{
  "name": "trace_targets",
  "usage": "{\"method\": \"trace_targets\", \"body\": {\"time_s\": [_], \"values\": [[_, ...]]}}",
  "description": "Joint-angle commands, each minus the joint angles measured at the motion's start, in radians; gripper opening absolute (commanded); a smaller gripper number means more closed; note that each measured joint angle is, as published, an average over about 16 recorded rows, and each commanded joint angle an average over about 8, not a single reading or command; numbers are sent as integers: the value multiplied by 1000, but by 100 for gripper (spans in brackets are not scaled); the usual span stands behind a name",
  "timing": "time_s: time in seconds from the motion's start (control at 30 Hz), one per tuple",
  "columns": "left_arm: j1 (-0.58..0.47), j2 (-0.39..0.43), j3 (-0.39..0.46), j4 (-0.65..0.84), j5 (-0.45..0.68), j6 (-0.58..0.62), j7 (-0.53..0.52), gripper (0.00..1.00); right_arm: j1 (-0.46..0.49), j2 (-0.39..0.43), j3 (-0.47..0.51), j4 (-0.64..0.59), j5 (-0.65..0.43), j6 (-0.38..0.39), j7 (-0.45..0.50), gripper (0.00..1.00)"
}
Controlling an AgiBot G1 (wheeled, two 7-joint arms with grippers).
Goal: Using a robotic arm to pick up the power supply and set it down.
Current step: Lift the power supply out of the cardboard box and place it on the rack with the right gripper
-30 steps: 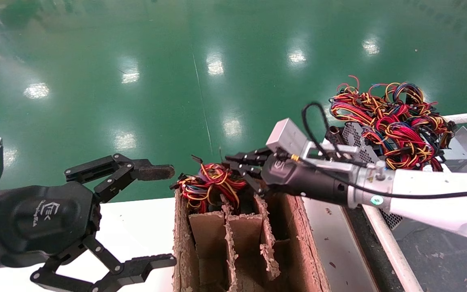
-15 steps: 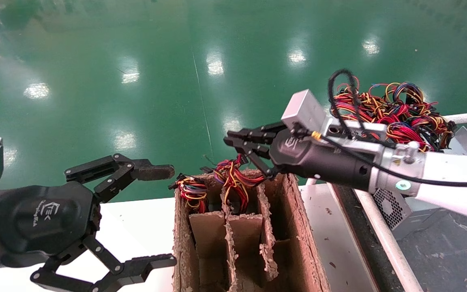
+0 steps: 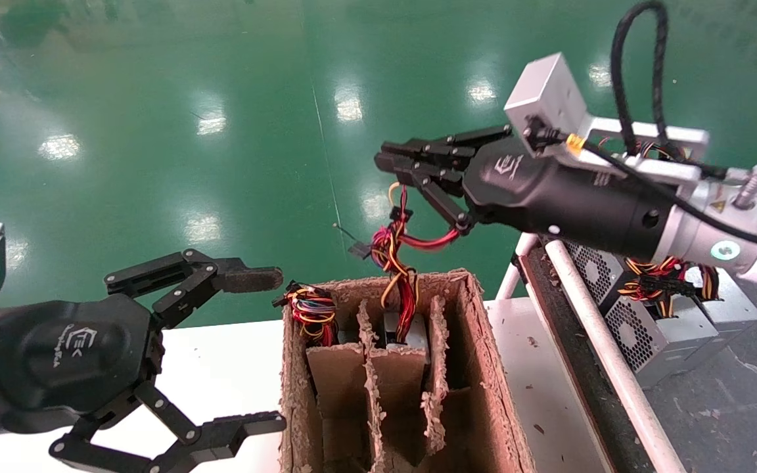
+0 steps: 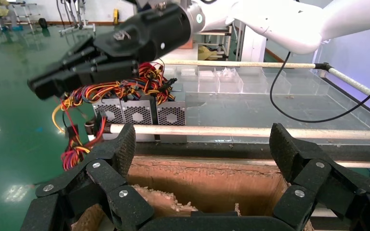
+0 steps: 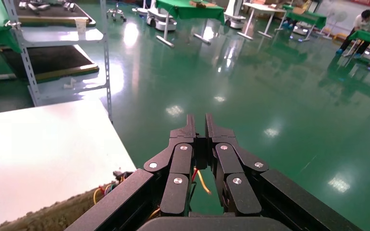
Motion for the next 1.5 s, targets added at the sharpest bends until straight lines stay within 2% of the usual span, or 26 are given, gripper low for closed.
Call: {"method": "trace_targets", "body": {"time_s": [0.03,0.33,0.53,1.17,1.5], "values": [[0,0,0,0,0,0,0,100,9,4,5,6,5,-1,6,0],[0,0,1,0,0,0,0,100,69,14,16,16,27,-19,58,0],[0,0,1,0,-1,0,1,100,144,19,21,-1,36,-38,102,0],[-1,-1,2,0,-2,-1,1,100,458,24,17,-137,47,-164,232,0],[-1,-1,3,0,-2,-1,1,100,654,37,15,-276,32,-241,271,0]]}}
